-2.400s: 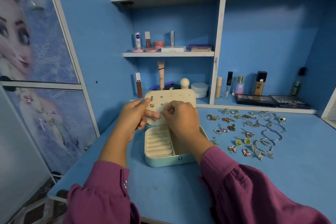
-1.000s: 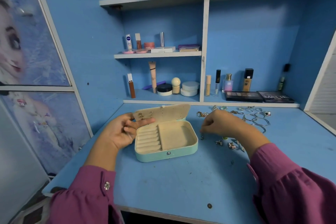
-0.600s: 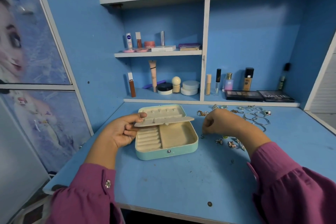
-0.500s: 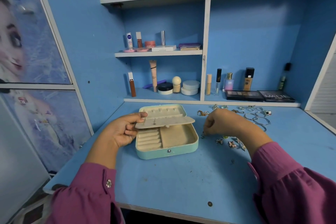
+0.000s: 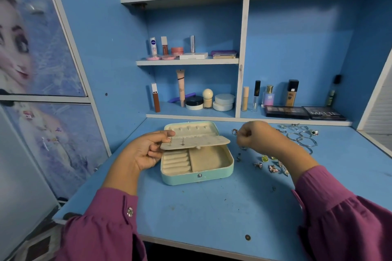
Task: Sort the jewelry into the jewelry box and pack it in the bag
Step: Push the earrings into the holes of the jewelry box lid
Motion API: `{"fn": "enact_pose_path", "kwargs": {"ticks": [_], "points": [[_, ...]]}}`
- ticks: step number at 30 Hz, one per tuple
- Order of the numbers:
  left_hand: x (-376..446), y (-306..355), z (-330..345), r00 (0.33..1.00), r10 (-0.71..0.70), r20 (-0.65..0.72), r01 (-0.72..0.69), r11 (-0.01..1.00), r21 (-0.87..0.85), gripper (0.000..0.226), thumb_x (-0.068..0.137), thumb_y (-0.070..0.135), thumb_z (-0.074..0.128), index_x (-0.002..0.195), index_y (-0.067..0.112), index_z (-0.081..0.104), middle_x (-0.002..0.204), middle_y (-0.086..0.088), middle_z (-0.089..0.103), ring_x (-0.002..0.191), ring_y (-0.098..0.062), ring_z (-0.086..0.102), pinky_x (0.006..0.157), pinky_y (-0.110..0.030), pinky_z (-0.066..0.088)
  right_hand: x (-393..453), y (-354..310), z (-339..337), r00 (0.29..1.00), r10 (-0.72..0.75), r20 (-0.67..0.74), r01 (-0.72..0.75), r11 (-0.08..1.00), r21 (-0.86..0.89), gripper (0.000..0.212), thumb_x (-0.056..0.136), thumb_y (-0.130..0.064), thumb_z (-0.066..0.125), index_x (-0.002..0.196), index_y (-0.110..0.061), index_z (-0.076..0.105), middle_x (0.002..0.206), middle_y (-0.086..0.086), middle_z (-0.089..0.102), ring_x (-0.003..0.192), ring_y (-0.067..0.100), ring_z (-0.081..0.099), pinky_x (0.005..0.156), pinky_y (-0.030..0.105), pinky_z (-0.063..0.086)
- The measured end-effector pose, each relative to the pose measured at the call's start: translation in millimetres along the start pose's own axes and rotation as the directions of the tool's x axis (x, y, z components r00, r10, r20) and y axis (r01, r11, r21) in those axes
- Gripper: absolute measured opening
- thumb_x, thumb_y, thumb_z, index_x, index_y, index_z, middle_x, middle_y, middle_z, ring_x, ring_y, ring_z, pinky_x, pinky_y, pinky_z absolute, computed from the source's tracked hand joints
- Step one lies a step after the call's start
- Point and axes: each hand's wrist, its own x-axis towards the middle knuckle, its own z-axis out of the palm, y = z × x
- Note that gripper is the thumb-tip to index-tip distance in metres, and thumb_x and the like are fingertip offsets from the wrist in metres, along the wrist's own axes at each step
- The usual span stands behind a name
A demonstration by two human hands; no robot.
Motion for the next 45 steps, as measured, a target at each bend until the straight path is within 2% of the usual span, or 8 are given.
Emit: {"fn": "enact_pose_path", "kwargs": {"ticks": [4, 7, 10, 20, 24, 28, 31, 45], "points": [[-3, 1, 2, 1.0, 0.015, -0.004, -0.015, 0.998, 0.058, 0.023, 0.088, -0.008, 0.044, 0.087, 0.008, 0.06, 0.069, -0.001, 0.042, 0.025, -0.001, 0.025, 0.024, -0.009, 0.019, 3, -23, 5, 0.983, -0.109, -0.146, 0.139, 0.968, 0.211, 0.011, 0.089, -0.019, 0.056, 0.079, -0.021, 0.059, 0.068, -0.008, 0.054, 0.056, 0.008, 0.047, 0.049, 0.019, 0.038], [-7, 1, 3, 0.999, 0.037, -0.005, -0.036, 0.991, 0.132, 0.024, 0.088, -0.01, 0.044, 0.087, 0.009, 0.06, 0.062, 0.0, 0.042, 0.026, -0.001, 0.025, 0.025, -0.009, 0.019, 11, -47, 14, 0.965, -0.244, -0.097, 0.255, 0.96, 0.12, 0.009, 0.09, -0.018, 0.057, 0.083, -0.023, 0.059, 0.073, -0.013, 0.056, 0.064, 0.003, 0.049, 0.053, 0.013, 0.036], [-9, 1, 3, 0.999, 0.037, 0.007, -0.038, 0.985, 0.167, 0.025, 0.089, -0.011, 0.045, 0.087, 0.01, 0.059, 0.053, 0.004, 0.042, 0.026, 0.0, 0.024, 0.024, -0.009, 0.019, 21, -70, 25, 0.947, -0.319, 0.039, 0.321, 0.945, -0.07, 0.009, 0.092, -0.022, 0.053, 0.092, -0.019, 0.061, 0.086, -0.006, 0.06, 0.075, 0.01, 0.054, 0.065, 0.022, 0.043], [-10, 1, 5, 0.999, 0.048, 0.002, -0.048, 0.98, 0.195, 0.024, 0.089, -0.01, 0.046, 0.089, 0.011, 0.059, 0.046, 0.007, 0.04, 0.026, -0.001, 0.024, 0.025, -0.01, 0.018, 36, -106, 30, 0.907, -0.327, 0.267, 0.4, 0.868, -0.294, 0.02, 0.093, -0.023, 0.048, 0.097, -0.011, 0.063, 0.098, 0.006, 0.063, 0.089, 0.024, 0.057, 0.073, 0.035, 0.045], [-12, 1, 5, 0.999, 0.053, -0.004, -0.051, 0.978, 0.202, 0.024, 0.089, -0.01, 0.046, 0.088, 0.01, 0.059, 0.044, 0.007, 0.041, 0.026, -0.001, 0.025, 0.025, -0.009, 0.018, 39, -106, 31, 0.898, -0.322, 0.3, 0.407, 0.868, -0.285, 0.021, 0.094, -0.023, 0.048, 0.1, -0.01, 0.063, 0.101, 0.006, 0.063, 0.093, 0.024, 0.057, 0.076, 0.036, 0.046], [-14, 1, 7, 0.998, 0.061, -0.001, -0.059, 0.978, 0.2, 0.024, 0.089, -0.011, 0.044, 0.09, 0.009, 0.058, 0.041, 0.009, 0.039, 0.025, -0.001, 0.025, 0.025, -0.009, 0.018, 41, -105, 30, 0.885, -0.336, 0.322, 0.421, 0.873, -0.246, 0.009, 0.096, -0.023, 0.048, 0.09, -0.022, 0.056, 0.092, -0.008, 0.055, 0.087, 0.014, 0.051, 0.072, 0.026, 0.036], [-14, 2, 7, 0.998, 0.061, -0.001, -0.059, 0.978, 0.201, 0.024, 0.089, -0.011, 0.044, 0.091, 0.009, 0.058, 0.041, 0.008, 0.039, 0.025, -0.001, 0.025, 0.025, -0.009, 0.018, 41, -105, 29, 0.882, -0.347, 0.319, 0.423, 0.881, -0.211, 0.013, 0.096, -0.022, 0.047, 0.096, -0.023, 0.06, 0.092, -0.011, 0.054, 0.087, 0.011, 0.051, 0.073, 0.024, 0.036], [-15, 2, 8, 0.998, 0.059, -0.004, -0.057, 0.978, 0.201, 0.023, 0.089, -0.011, 0.045, 0.091, 0.008, 0.058, 0.041, 0.008, 0.04, 0.025, -0.001, 0.026, 0.025, -0.009, 0.018, 42, -113, 26, 0.867, -0.343, 0.361, 0.455, 0.841, -0.293, 0.019, 0.096, -0.019, 0.047, 0.105, -0.014, 0.063, 0.104, 0.002, 0.063, 0.088, 0.016, 0.055, 0.077, 0.029, 0.044]]}}
